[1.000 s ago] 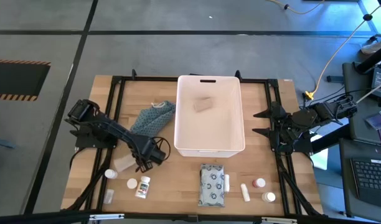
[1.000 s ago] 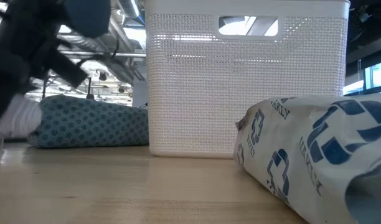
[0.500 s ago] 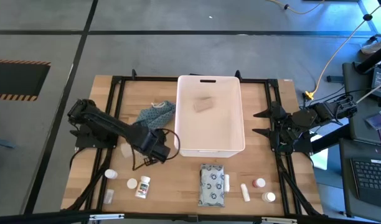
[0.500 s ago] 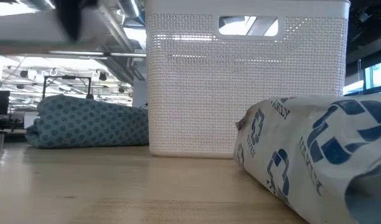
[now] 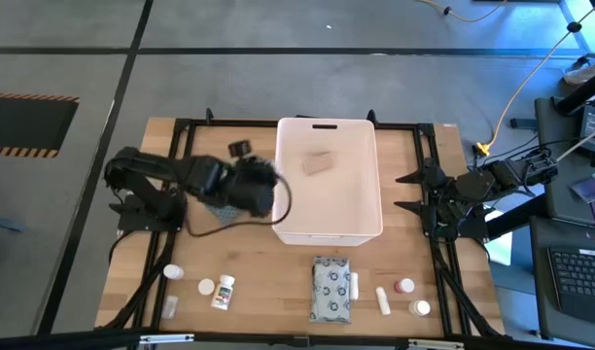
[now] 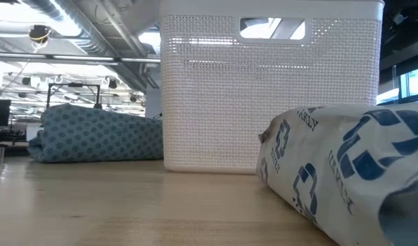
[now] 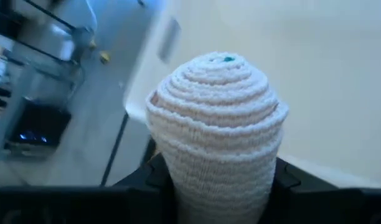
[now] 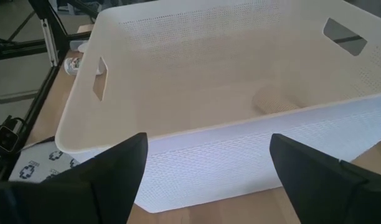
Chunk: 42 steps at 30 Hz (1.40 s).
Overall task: Pick & place medical supplies in basket/bin
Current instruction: Put the white bandage into the white bin
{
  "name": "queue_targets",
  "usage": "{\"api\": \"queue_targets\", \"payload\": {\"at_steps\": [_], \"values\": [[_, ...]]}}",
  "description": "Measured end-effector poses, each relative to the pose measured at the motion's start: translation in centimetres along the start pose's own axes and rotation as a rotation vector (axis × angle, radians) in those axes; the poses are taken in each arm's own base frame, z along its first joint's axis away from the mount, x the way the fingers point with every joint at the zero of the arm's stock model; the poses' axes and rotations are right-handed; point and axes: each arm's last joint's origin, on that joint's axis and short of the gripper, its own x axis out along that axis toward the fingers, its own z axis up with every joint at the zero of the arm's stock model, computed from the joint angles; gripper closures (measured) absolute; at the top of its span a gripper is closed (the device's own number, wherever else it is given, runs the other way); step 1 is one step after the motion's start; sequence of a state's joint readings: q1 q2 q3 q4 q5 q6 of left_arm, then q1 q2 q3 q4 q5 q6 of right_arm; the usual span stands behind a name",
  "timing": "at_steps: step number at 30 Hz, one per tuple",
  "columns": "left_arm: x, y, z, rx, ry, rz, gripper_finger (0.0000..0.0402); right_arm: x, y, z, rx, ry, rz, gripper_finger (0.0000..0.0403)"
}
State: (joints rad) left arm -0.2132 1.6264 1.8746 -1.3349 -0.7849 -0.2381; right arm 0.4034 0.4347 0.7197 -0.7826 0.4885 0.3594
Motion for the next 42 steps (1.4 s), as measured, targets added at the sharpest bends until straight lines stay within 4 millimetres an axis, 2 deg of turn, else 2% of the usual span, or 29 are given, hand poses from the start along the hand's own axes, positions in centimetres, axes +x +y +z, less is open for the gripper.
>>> {"api": "queue_targets", "payload": {"at_steps": [3, 9, 11, 14, 18, 22, 28, 34, 42], "values": [[1.4, 1.5, 2.2, -0.041, -0.114, -0.046, 0.027, 0.0, 0.0, 0.0, -0.002, 0.0, 0.0, 0.0064], [5.5, 3.5, 5.4, 0.0, -0.294, -0.192, 0.027, 0.3, 0.0, -0.4, -0.006, 0.007, -0.003, 0.0064], [7.4, 3.7, 6.1, 0.015, -0.323, -0.214, 0.027, 0.6, 0.1, -0.7, -0.013, 0.02, -0.007, 0.0064], [11.3, 3.2, 6.7, 0.057, -0.312, -0.246, 0.027, 1.0, 0.1, -1.2, -0.018, 0.034, -0.013, 0.0064], [16.7, 2.1, 6.3, 0.093, -0.22, -0.268, 0.027, 1.1, 0.1, -1.3, -0.011, 0.033, -0.013, 0.0064], [22.0, 0.4, 5.1, 0.114, -0.098, -0.32, 0.027, 1.0, 0.1, -1.3, 0.007, 0.032, -0.013, 0.0064], [27.4, -1.4, 2.6, 0.141, 0.088, -0.353, 0.027, 1.0, 0.1, -1.3, 0.006, 0.033, -0.013, 0.0064], [29.7, -1.8, 1.5, 0.112, 0.151, -0.351, 0.0265, 1.0, 0.1, -1.3, 0.006, 0.033, -0.013, 0.0064], [29.6, -1.5, 1.3, 0.12, 0.165, -0.349, 0.0215, 1.0, 0.1, -1.3, 0.026, 0.034, -0.013, 0.0064]]}}
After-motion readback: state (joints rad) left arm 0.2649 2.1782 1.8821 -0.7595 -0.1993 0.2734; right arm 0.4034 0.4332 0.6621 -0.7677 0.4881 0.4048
